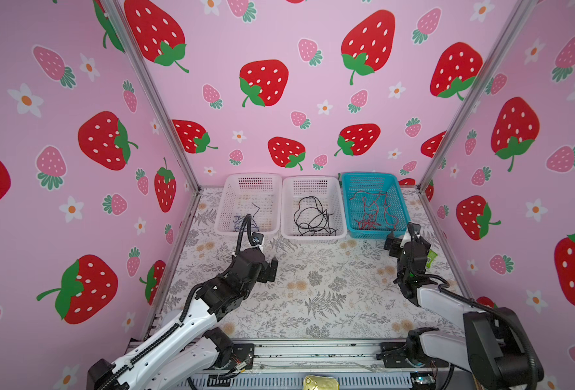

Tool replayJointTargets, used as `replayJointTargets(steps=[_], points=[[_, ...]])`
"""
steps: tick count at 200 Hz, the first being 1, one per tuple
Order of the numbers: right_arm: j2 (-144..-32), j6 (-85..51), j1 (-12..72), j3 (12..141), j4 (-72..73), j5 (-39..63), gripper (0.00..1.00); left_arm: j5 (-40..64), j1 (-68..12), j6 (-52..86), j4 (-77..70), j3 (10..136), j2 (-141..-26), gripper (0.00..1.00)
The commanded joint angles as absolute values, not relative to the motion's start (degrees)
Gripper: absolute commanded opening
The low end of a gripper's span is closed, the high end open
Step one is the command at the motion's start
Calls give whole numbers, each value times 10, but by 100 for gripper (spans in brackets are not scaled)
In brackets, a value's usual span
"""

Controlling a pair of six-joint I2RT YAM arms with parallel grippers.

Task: Untangle and sort cables by color
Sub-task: Reset both arms

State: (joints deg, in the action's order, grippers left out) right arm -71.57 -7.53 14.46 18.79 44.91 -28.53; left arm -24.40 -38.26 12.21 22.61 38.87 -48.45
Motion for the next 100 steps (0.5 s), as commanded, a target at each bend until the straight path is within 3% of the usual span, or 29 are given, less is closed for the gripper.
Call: replayJointTargets(steps=[1, 59, 84, 100], points=[[-744, -40, 139, 163, 564, -306, 99, -271, -385, 123, 223, 381, -481, 99], [-847, -7, 113, 135, 716, -236, 99, -300, -396, 124, 189, 347, -455, 99], [-916, 3, 111, 104, 845, -218, 99, -332, -396, 120, 174, 329, -448, 99], [-899, -4, 110, 130, 762, -216, 99, -348, -393, 105, 149, 306, -437, 99]])
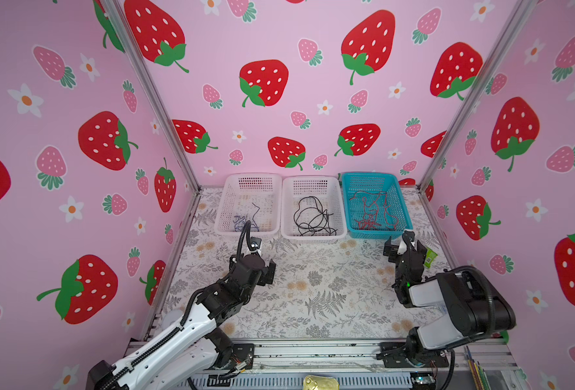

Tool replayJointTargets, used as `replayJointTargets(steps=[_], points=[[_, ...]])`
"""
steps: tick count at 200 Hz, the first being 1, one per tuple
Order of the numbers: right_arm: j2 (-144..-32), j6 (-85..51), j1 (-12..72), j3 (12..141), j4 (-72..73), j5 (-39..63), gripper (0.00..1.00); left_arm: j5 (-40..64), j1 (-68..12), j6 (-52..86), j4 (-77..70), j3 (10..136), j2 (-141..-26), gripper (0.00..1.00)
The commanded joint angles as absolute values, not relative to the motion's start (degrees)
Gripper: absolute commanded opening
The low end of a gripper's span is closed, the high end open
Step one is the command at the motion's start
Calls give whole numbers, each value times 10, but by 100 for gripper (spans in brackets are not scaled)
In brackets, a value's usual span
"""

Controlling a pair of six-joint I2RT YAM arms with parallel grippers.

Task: Untangle and sort cables by color
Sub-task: Reset both arms

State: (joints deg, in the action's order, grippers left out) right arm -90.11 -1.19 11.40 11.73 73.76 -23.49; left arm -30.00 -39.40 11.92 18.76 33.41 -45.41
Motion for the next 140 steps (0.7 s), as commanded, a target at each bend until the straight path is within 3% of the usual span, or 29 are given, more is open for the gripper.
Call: replayJointTargets(steps=[1, 35, 71, 101, 140], points=[[-900, -5, 111, 132, 758, -216, 99, -349, -393, 103, 146, 304, -436, 99], [-906, -9, 101, 138, 758, -208, 99, -365, -347, 90, 96, 268, -414, 99], [-904, -10, 101, 138, 755, -207, 99, -338, -237, 100, 45, 253, -419, 99], [-905, -10, 101, 138, 755, -208, 99, -331, -132, 146, 25, 251, -465, 99], [-904, -10, 101, 138, 755, -207, 99, -341, -83, 89, -102, 220, -559, 99]])
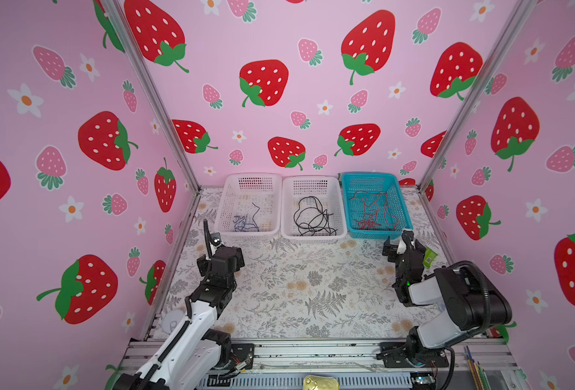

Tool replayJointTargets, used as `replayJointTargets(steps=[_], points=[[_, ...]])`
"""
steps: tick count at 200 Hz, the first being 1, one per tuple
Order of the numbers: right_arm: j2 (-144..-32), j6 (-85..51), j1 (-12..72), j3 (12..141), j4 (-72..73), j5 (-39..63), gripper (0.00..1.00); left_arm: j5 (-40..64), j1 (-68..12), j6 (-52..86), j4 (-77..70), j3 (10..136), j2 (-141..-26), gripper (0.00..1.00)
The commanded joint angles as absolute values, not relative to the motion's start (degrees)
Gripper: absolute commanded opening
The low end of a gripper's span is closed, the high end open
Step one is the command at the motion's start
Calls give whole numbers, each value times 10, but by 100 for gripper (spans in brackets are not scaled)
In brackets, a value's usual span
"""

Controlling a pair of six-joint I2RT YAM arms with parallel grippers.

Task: Untangle and sort cables by color
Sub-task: Reset both arms

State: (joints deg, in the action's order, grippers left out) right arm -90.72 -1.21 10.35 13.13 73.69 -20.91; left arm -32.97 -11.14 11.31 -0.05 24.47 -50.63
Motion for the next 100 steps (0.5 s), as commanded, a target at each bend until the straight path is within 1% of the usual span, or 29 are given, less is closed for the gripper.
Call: replayJointTargets(steps=[1, 13, 31, 50, 59, 75, 100], points=[[-905, -10, 100, 138, 755, -207, 99, -341, -81, 89, -106, 220, -563, 99], [-904, -10, 101, 139, 755, -207, 99, -324, -56, 91, -151, 213, -599, 99], [-904, -10, 100, 139, 754, -206, 99, -315, -42, 86, -235, 202, -648, 99], [-904, -11, 100, 140, 752, -205, 99, -300, -38, 75, -309, 206, -709, 99], [-904, -11, 99, 140, 752, -205, 99, -295, -37, 72, -316, 219, -731, 99], [-904, -11, 99, 140, 751, -203, 99, -275, -38, 63, -373, 221, -762, 99], [-904, -12, 98, 140, 751, -202, 99, -244, -36, 57, -423, 228, -804, 99]])
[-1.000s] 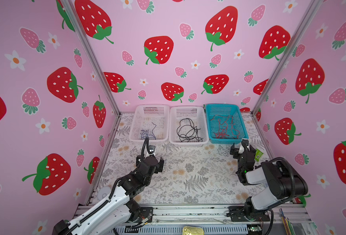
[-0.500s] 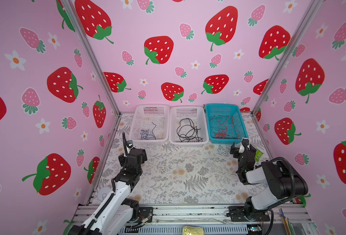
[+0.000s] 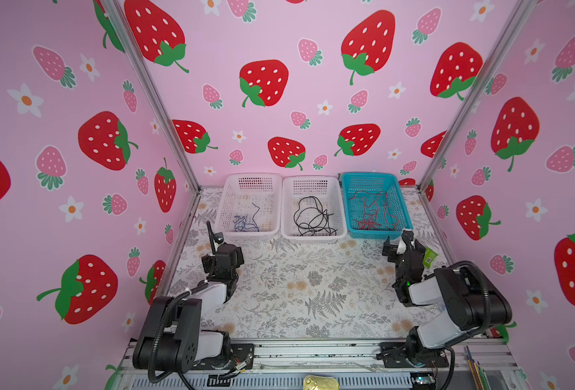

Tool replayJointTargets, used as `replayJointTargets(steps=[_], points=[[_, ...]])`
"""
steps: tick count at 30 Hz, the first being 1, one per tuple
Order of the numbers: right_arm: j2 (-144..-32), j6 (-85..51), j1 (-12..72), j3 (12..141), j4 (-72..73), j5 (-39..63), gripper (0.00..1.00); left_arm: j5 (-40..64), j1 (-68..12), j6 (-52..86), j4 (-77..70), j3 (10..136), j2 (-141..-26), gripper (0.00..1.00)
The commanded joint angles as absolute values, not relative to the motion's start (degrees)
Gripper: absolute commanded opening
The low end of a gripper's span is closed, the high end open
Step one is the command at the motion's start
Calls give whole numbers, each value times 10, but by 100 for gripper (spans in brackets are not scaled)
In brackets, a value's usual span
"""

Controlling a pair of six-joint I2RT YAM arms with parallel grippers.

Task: Untangle and sort cables by color
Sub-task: Reset both arms

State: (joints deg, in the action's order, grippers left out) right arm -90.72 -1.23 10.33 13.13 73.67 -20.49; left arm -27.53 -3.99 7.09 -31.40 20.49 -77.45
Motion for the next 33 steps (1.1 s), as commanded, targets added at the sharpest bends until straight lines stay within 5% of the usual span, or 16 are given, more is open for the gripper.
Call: replayJointTargets(steps=[1, 11, 33], points=[[-904, -11, 98, 140, 751, -202, 99, -243, -36, 56, -425, 228, -807, 99], [-904, -11, 98, 140, 751, -201, 99, -81, -12, 23, -453, 254, -890, 99], [-905, -13, 97, 143, 745, -200, 99, -77, -9, 23, -449, 255, -888, 99]])
